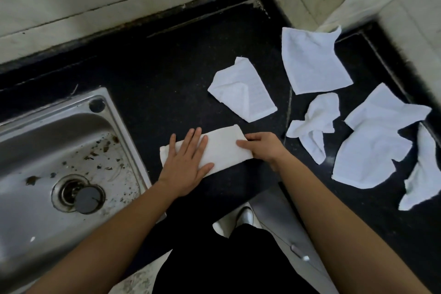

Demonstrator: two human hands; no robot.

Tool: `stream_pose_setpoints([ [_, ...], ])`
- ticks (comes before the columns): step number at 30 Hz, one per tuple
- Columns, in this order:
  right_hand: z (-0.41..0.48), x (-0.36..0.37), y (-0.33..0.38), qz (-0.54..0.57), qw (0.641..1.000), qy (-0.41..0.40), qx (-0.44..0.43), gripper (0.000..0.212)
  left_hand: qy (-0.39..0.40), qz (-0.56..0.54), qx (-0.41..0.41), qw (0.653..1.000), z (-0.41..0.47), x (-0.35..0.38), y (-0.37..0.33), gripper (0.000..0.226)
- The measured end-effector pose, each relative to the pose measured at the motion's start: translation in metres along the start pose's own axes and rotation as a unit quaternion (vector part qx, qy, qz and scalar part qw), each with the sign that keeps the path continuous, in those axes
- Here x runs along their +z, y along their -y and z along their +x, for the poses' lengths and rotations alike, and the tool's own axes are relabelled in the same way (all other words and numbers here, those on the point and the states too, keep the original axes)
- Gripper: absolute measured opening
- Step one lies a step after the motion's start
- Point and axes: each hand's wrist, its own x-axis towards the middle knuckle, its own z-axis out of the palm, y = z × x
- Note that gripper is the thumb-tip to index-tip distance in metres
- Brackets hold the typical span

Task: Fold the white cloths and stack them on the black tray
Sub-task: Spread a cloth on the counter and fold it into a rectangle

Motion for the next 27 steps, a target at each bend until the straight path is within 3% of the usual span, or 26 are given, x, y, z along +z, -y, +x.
stream_pose_setpoints([
  [8, -0.029, -0.04, -0.022, 0.082, 0.994, -0.057, -0.044, 0.01, 0.007, 0.005, 0.029, 1.0, 0.031, -0.001, -0.036, 0.077],
  [10, -0.033, -0.036, -0.021, 0.045, 0.992, -0.089, -0.079, 0.008, -0.034, -0.036, 0.023, 0.999, 0.025, -0.006, -0.033, 0.075],
  [13, -0.035, -0.022, -0.013, -0.012, 0.982, -0.123, -0.146, 0.01, -0.149, -0.154, -0.076, 0.974, 0.008, -0.024, -0.024, 0.062],
  [15, -0.039, -0.005, -0.007, -0.044, 0.973, -0.12, -0.193, 0.012, -0.204, -0.294, -0.193, 0.914, -0.003, -0.032, -0.015, 0.051],
  [16, -0.041, 0.005, -0.004, -0.068, 0.967, -0.111, -0.217, 0.014, -0.207, -0.383, -0.259, 0.862, -0.007, -0.035, -0.012, 0.046],
  [19, -0.046, 0.045, 0.002, -0.158, 0.949, -0.067, -0.265, 0.02, -0.189, -0.607, -0.414, 0.651, -0.014, -0.041, 0.001, 0.033],
  [20, -0.047, 0.059, 0.003, -0.19, 0.941, -0.052, -0.275, 0.023, -0.185, -0.641, -0.433, 0.606, -0.015, -0.041, 0.005, 0.03],
  [22, -0.045, 0.085, 0.004, -0.244, 0.924, -0.03, -0.293, 0.029, -0.183, -0.662, -0.431, 0.585, -0.019, -0.039, 0.013, 0.03],
  [27, -0.036, 0.128, -0.001, -0.327, 0.896, 0.005, -0.299, 0.035, -0.168, -0.68, -0.415, 0.581, -0.023, -0.039, 0.02, 0.03],
])
